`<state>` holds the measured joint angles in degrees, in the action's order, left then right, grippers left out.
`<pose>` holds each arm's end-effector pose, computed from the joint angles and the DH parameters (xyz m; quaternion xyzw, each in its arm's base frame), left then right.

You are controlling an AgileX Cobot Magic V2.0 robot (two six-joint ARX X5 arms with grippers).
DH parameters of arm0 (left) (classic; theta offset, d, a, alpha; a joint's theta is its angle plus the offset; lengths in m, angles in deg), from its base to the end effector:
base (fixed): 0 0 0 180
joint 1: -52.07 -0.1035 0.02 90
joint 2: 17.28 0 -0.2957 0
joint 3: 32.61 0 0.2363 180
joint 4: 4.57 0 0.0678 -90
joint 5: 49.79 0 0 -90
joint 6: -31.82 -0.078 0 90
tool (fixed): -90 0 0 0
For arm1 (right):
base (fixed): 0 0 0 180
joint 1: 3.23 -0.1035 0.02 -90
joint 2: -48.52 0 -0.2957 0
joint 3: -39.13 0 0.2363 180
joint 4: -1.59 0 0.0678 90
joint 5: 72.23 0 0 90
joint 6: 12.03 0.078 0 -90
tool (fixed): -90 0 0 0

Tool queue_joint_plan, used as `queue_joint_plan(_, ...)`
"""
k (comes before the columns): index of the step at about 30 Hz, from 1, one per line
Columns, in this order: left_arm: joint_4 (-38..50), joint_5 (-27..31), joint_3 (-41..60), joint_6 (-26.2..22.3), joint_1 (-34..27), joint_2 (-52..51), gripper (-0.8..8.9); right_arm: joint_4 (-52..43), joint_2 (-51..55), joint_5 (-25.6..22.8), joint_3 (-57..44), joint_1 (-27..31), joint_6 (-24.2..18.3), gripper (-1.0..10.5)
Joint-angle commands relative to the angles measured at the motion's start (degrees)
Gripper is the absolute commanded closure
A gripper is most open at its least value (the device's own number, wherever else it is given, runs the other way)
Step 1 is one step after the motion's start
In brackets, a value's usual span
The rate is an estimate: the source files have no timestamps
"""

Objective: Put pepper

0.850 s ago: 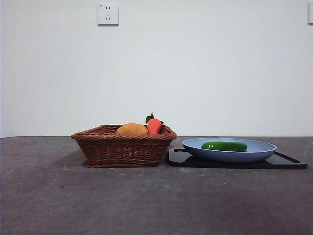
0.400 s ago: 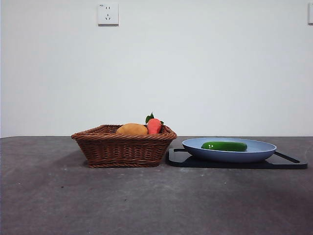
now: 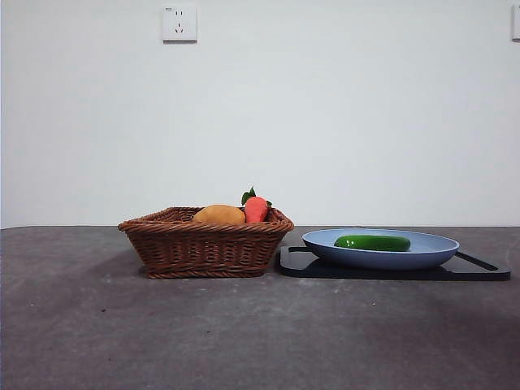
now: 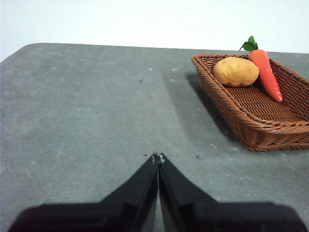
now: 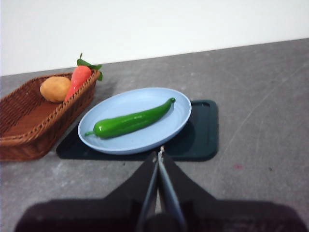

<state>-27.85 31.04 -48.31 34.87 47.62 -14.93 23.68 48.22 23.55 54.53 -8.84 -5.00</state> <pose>0.0978 -0.0049 0.1452 -0.0367 0.0870 -0.0387 0.9948 0.0955 0.0173 0.1489 0.0610 0.0669 0.0951 0.9913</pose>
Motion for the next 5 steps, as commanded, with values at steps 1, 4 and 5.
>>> queue_joint_plan(1,0.4,0.0,0.6,0.2,-0.2,-0.2,8.05,1.2,0.3,-0.2,-0.2,0.0,0.7,9.4)
queue_joint_plan(4,0.4,0.0,0.6,0.2,-0.2,-0.2,8.05,2.0,0.3,-0.2,-0.2,0.0,1.0,9.4)
queue_joint_plan(5,0.4,0.0,0.6,0.2,-0.2,-0.2,8.05,1.7,0.3,-0.2,-0.2,0.0,1.0,9.4)
